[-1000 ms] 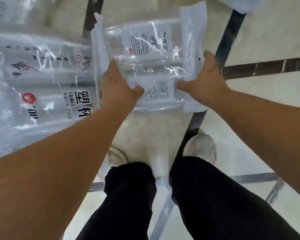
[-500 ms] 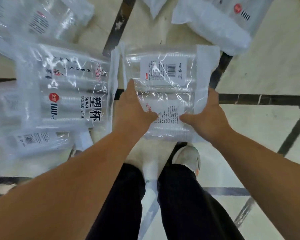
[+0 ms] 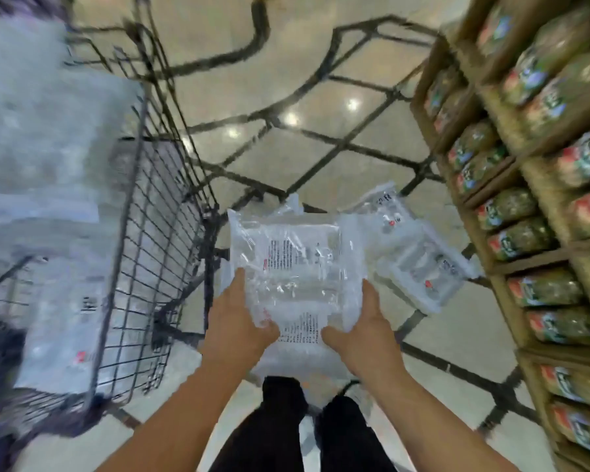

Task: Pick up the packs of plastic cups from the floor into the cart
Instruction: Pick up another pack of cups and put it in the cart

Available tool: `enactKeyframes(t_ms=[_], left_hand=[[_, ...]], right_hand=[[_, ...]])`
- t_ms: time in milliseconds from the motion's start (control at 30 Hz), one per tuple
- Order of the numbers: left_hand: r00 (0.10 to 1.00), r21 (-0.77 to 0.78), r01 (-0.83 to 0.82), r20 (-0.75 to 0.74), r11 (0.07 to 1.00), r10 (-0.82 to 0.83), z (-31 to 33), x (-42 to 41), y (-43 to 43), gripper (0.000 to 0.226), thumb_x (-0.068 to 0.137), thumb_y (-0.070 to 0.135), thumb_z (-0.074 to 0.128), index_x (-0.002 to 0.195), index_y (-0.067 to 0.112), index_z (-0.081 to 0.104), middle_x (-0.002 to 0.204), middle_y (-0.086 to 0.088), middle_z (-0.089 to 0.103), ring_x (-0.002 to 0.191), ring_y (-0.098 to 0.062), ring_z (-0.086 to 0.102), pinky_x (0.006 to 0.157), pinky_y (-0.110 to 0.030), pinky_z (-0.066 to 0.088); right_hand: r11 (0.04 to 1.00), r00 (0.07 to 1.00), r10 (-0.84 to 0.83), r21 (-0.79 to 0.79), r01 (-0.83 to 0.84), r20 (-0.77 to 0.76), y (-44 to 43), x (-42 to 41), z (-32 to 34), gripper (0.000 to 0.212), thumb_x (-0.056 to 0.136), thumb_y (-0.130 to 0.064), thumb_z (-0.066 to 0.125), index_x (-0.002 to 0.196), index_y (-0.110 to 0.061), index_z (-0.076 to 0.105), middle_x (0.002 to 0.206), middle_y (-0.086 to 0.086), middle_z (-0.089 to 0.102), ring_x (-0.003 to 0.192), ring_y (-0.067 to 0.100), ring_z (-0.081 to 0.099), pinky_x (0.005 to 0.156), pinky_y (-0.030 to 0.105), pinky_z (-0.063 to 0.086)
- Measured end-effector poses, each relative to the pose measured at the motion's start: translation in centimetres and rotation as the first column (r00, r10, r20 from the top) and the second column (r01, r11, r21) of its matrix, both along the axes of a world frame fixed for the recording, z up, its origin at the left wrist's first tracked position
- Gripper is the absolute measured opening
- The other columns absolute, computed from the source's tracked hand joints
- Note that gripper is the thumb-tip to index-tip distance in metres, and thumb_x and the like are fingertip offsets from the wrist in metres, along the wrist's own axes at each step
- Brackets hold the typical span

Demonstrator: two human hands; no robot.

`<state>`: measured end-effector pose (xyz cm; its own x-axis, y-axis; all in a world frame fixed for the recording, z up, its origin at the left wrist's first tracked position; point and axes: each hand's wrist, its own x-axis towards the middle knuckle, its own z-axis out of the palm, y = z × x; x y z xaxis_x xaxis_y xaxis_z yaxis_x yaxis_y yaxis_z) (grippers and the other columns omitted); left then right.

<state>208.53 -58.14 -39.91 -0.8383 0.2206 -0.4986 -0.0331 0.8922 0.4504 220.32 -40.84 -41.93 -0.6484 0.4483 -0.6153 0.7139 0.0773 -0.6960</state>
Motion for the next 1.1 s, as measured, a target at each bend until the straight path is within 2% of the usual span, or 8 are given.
enactKeyframes(t_ms=[100,200,367,600,733,867,1000,1100], left_hand=[[0.985,0.056,-0.137,-0.094,0.989,0.142,6.7,-0.8,-3.9,0.106,0.067,0.044,0.071,0.155,0.037,0.011,0.146,-0.008,0.042,0.126,-0.031,0.047,0.100,-0.050,0.045],[0.948,0.117,-0.280,-0.125,0.953,0.293,12.0,-0.9,-8.3,0.111,0.069,0.041,0.075,0.157,0.031,0.008,0.154,-0.007,0.032,0.137,-0.027,0.037,0.109,-0.044,0.038],[0.841,0.221,-0.500,-0.109,0.837,0.531,15.3,-1.3,-16.9,0.120,0.061,0.039,0.078,0.154,0.042,0.002,0.147,-0.004,0.039,0.122,-0.030,0.049,0.095,-0.050,0.051],[0.676,0.241,-0.710,-0.028,0.662,0.736,12.5,-3.1,-29.5,0.123,0.054,0.043,0.078,0.154,0.036,0.007,0.140,-0.004,0.045,0.111,-0.029,0.056,0.086,-0.048,0.055],[0.588,0.213,-0.798,0.067,0.564,0.806,10.3,-5.2,-35.5,0.113,0.066,0.026,0.082,0.154,0.027,0.011,0.143,-0.005,0.041,0.114,-0.028,0.053,0.085,-0.035,0.051],[0.548,0.130,-0.836,0.124,0.533,0.827,7.9,-8.1,-40.1,0.113,0.067,0.029,0.084,0.153,0.023,0.011,0.129,-0.006,0.046,0.107,-0.026,0.054,0.085,-0.035,0.050],[0.534,0.047,-0.845,0.147,0.533,0.833,6.0,-9.7,-40.9,0.114,0.065,0.038,0.079,0.150,0.028,0.004,0.138,-0.011,0.037,0.115,-0.030,0.052,0.088,-0.041,0.051],[0.535,0.011,-0.843,0.118,0.538,0.836,4.8,-10.3,-39.9,0.109,0.072,0.043,0.075,0.151,0.026,0.001,0.139,-0.009,0.032,0.119,-0.030,0.047,0.092,-0.042,0.049]], right_hand=[[0.979,0.974,0.200,0.050,-0.195,-0.109,-1.7,-4.3,7.7,0.104,0.079,-0.031,0.080,0.154,-0.033,0.008,0.131,-0.003,0.054,0.105,0.015,0.057,0.077,0.024,0.045],[0.930,0.915,0.363,0.134,-0.343,-0.176,-4.9,-8.0,13.5,0.088,0.076,-0.024,0.081,0.142,-0.035,0.023,0.110,-0.013,0.058,0.084,0.006,0.055,0.063,0.016,0.041],[0.802,0.800,0.590,0.195,-0.564,-0.110,-13.3,-13.8,18.0,0.108,0.071,-0.035,0.078,0.152,-0.033,0.008,0.114,-0.003,0.058,0.090,0.017,0.061,0.066,0.028,0.048],[0.586,0.601,0.799,0.257,-0.769,-0.022,-26.2,-21.0,16.1,0.097,0.058,-0.042,0.073,0.139,-0.041,0.020,0.102,-0.002,0.064,0.080,0.018,0.066,0.070,0.039,0.058],[0.510,0.529,0.848,0.211,-0.834,0.040,-33.3,-24.5,13.4,0.103,0.058,-0.038,0.076,0.144,-0.040,0.019,0.107,-0.004,0.062,0.083,0.015,0.067,0.073,0.037,0.059],[0.460,0.479,0.872,0.165,-0.872,0.101,-38.6,-28.2,10.8,0.106,0.060,-0.033,0.077,0.148,-0.034,0.018,0.114,-0.002,0.059,0.090,0.014,0.064,0.075,0.031,0.056],[0.403,0.424,0.887,0.141,-0.904,0.183,-39.9,-31.8,8.8,0.101,0.073,-0.018,0.080,0.152,-0.027,0.018,0.108,-0.005,0.057,0.085,0.007,0.059,0.058,0.013,0.042],[0.382,0.406,0.875,0.140,-0.913,0.263,-39.9,-33.6,7.0,0.109,0.074,-0.022,0.081,0.155,-0.028,0.009,0.114,0.007,0.059,0.086,0.017,0.062,0.057,0.019,0.044]])
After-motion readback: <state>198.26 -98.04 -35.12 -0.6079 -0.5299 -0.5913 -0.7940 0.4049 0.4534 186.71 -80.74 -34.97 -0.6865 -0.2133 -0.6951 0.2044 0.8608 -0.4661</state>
